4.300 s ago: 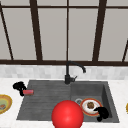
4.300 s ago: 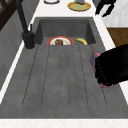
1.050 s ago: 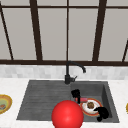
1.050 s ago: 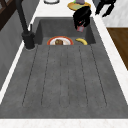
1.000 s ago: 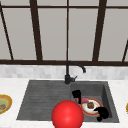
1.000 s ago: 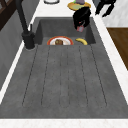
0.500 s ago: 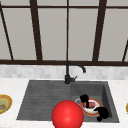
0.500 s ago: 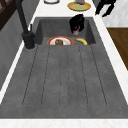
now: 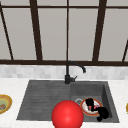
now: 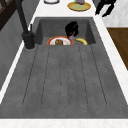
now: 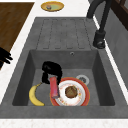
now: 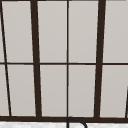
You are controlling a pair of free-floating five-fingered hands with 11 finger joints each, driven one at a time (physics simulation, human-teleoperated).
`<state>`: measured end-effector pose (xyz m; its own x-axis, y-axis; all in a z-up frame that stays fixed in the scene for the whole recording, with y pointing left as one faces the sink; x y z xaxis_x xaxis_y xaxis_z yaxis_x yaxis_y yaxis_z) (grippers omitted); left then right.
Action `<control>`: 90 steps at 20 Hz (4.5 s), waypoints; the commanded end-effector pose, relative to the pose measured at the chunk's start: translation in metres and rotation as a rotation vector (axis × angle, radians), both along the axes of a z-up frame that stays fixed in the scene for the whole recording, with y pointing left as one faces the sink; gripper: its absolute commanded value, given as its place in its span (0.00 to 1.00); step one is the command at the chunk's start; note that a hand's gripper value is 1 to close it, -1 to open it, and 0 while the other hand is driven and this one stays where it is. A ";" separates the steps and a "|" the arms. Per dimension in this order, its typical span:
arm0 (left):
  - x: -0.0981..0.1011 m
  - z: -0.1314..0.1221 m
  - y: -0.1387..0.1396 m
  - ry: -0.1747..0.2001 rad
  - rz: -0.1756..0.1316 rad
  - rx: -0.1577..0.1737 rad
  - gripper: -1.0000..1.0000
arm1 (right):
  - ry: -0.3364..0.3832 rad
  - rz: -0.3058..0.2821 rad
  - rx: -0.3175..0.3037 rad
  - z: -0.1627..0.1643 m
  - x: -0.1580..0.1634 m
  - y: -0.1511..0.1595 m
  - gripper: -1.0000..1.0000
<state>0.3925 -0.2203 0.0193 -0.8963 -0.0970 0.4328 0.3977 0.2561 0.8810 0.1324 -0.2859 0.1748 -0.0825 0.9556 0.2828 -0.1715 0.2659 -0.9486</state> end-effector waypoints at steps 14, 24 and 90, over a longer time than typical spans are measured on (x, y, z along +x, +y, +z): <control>0.042 -0.078 0.001 0.043 -0.144 -0.064 1.00 | 0.000 0.000 0.000 0.000 0.000 0.000 0.50; 0.031 0.007 0.023 0.052 -0.110 -0.062 0.00 | 0.000 0.000 0.000 0.000 0.000 0.000 0.50; -0.137 0.188 0.373 0.099 -0.119 -0.079 0.00 | 0.000 0.000 0.000 0.000 0.000 0.000 0.50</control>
<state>0.2668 0.1342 0.2087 -0.8493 0.0682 0.5235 0.5222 0.2547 0.8139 0.1324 -0.2859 0.1748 -0.0825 0.9556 0.2828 -0.1715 0.2659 -0.9486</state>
